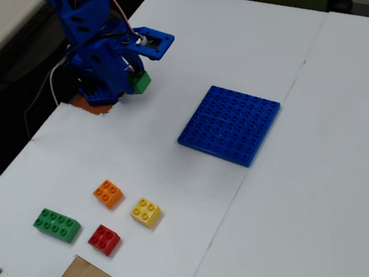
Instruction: Pick up the 2x2 green block and go up the 8x8 blue block.
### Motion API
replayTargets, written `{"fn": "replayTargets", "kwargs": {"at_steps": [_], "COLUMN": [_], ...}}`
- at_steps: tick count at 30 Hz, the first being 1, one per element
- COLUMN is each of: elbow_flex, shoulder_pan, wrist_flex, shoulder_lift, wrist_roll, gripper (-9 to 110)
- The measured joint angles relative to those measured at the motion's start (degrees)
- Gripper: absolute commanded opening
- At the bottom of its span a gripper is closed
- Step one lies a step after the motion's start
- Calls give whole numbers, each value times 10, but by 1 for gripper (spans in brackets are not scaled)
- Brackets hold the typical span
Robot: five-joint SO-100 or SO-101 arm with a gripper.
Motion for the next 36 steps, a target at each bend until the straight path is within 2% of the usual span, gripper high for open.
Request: {"fn": "replayTargets", "kwargs": {"at_steps": [4,7,16,24,36], "elbow_flex": [0,-20,-391,-533,-552], "shoulder_pan": [-83,-123,-169,-189,-203], "wrist_flex": [-40,-69,69,74,76], "shoulder_lift": [0,-21,-276,-422,-497], "wrist_roll": [126,171,183,221,243], "gripper": [0,0,0,0,0]}}
